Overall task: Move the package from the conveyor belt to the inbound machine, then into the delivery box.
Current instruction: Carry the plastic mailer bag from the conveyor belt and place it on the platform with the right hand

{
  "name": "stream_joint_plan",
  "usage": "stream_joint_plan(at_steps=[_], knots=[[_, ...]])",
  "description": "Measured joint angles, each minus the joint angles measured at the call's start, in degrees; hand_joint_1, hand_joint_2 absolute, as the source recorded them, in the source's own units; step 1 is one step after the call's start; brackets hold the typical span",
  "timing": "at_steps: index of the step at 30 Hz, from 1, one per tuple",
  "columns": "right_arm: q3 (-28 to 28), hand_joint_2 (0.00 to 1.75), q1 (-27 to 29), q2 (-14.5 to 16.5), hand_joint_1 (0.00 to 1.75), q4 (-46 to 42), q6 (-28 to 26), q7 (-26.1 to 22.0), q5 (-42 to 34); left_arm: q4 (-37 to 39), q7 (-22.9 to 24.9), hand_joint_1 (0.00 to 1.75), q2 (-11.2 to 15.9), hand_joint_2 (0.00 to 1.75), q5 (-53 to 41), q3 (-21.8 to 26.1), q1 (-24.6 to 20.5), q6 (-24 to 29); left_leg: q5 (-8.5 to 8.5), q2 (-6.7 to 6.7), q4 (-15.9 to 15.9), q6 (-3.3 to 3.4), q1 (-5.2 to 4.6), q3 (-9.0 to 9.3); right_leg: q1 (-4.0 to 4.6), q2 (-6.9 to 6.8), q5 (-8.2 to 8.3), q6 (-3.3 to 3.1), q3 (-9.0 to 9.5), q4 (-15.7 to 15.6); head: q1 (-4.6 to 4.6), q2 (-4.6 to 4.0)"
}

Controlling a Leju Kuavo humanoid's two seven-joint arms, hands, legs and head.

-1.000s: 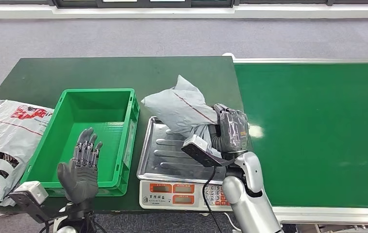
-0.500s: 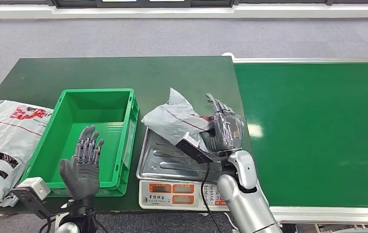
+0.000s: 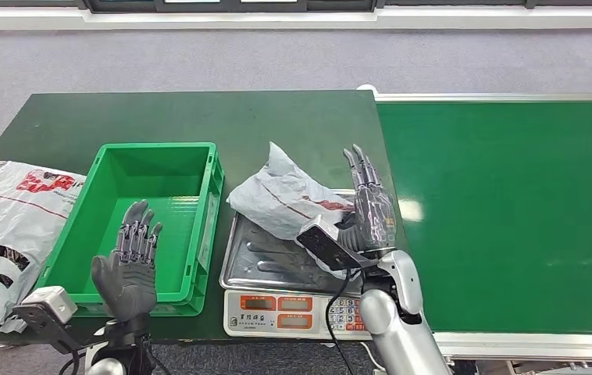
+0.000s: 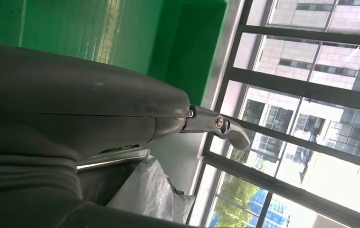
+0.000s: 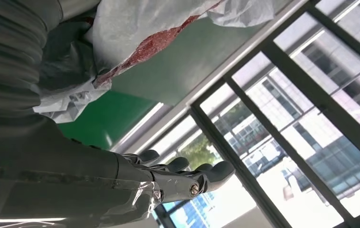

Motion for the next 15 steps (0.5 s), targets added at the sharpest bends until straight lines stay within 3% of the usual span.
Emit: stream_joint_plan(at_steps=[8,15], knots=[[-0.44,1.75,4.08,-1.82,0.00,-6.78,6.73,0.92,-6.52,-1.06,0.73,0.00,0.05,0.00,-1.90,0.14,0.27,0.29,0.00,-0.02,0.00,0.00,0.00,0.00,0.00,0.00,0.00,0.00,0.00,0.00,0.00,0.00],[-1.03,1.75,7.17,-3.33,0.00,-11.55,7.86,1.01,-8.52,-2.45,1.43,0.00,0.27,0.00,-3.79,0.13,0.54,0.83,-0.03,0.02,0.00,-0.01,0.00,0.00,0.00,0.00,-0.01,0.00,-0.02,0.00,0.00,0.00]])
